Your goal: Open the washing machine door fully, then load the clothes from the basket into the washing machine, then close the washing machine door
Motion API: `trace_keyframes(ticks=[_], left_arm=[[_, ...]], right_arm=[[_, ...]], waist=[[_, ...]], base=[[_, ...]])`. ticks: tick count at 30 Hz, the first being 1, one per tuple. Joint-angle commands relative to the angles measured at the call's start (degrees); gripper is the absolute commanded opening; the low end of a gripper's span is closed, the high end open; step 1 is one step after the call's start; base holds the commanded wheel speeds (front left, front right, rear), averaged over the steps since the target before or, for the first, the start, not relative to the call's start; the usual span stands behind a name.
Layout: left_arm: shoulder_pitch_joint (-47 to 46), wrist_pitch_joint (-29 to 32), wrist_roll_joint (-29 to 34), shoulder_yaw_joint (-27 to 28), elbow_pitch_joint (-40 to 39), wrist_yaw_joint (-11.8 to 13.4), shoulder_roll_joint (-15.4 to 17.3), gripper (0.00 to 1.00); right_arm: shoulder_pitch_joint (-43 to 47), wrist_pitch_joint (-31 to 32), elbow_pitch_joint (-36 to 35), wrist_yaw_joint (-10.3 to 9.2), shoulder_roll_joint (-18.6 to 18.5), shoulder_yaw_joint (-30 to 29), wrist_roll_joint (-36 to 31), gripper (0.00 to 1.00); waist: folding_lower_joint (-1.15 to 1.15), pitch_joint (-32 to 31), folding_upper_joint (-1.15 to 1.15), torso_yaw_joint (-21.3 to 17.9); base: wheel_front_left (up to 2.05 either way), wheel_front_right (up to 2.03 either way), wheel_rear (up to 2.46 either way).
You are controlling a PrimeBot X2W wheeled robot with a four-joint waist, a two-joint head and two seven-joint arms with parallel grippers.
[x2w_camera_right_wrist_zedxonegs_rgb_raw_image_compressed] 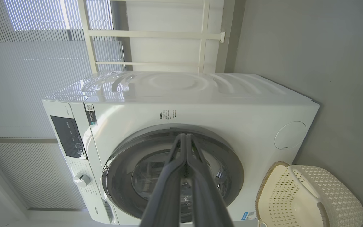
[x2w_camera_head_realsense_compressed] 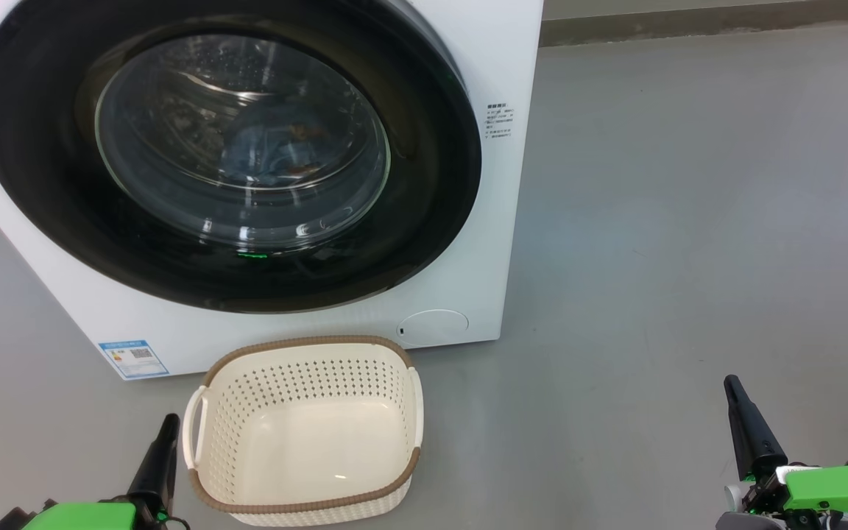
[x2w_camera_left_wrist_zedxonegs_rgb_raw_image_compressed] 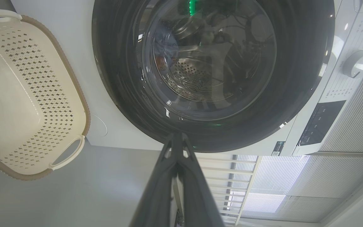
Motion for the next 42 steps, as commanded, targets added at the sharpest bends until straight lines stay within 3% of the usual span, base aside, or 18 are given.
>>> trace_keyframes(ticks=[1, 42], left_arm=[[-2.32, 0.36, -0.45, 1.98, -1.49, -0.11, 1.47, 0.0], [-2.32, 0.36, -0.46, 1.97, -1.49, -0.11, 1.47, 0.0]], right_arm=[[-2.28, 0.33, -1.43, -0.06, -0.09, 1.37, -0.01, 0.0], [-2.3, 0.44, -1.42, -0.06, 0.01, 1.22, -0.13, 0.0]], waist=[[0.0, 0.0, 0.0, 0.0], [0.0, 0.0, 0.0, 0.0]], base=[[0.0, 0.0, 0.0], [0.0, 0.0, 0.0]])
